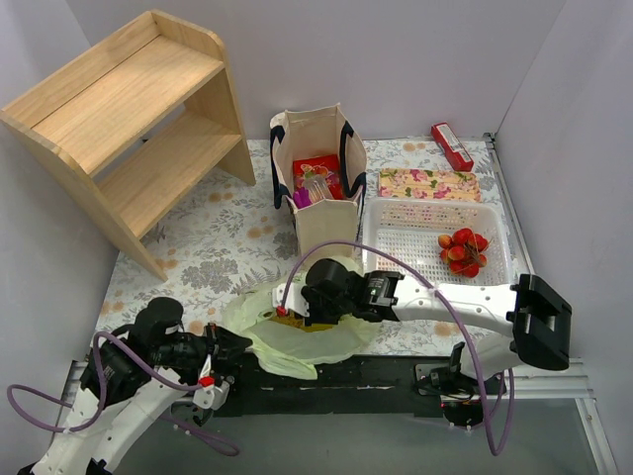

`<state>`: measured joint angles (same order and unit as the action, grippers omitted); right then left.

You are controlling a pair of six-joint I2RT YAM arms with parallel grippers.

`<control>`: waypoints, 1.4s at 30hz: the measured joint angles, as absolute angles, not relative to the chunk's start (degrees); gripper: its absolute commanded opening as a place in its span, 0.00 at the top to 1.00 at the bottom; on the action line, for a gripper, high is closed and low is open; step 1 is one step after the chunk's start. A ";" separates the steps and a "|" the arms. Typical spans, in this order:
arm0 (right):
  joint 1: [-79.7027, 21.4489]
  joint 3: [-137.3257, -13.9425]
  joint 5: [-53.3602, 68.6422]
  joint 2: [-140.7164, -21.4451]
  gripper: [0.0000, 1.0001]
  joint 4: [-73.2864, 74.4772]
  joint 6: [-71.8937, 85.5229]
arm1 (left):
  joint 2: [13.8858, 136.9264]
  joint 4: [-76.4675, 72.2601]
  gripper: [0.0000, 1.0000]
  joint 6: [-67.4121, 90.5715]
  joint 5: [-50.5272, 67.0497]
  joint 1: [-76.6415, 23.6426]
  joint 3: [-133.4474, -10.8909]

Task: Untie the knot of the grocery bags and take out the mixed food
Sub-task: Pick up the fake bread from the takeout bag.

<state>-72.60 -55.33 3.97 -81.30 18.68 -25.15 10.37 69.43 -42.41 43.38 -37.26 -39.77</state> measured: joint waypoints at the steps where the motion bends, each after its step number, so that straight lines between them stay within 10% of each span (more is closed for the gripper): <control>1: -71.77 -55.81 3.64 -81.52 0.72 17.82 -24.67 | 10.35 69.71 1.00 -42.63 43.66 -37.26 -39.79; 6: -68.01 -60.45 3.49 -85.45 0.44 14.61 -22.28 | 10.37 69.73 1.00 -43.05 43.79 -37.26 -39.57; 24: -64.60 -62.08 9.32 -94.15 0.16 11.79 -15.07 | 10.85 67.11 1.00 -41.60 43.51 -37.26 -37.60; 34: -64.62 -59.77 9.13 -94.02 0.99 10.68 -20.10 | 9.82 64.97 1.00 -38.96 41.28 -37.26 -35.92; 42: -69.12 -52.80 7.60 -80.79 0.99 14.17 -28.05 | 8.78 62.54 1.00 -36.67 39.92 -37.26 -34.74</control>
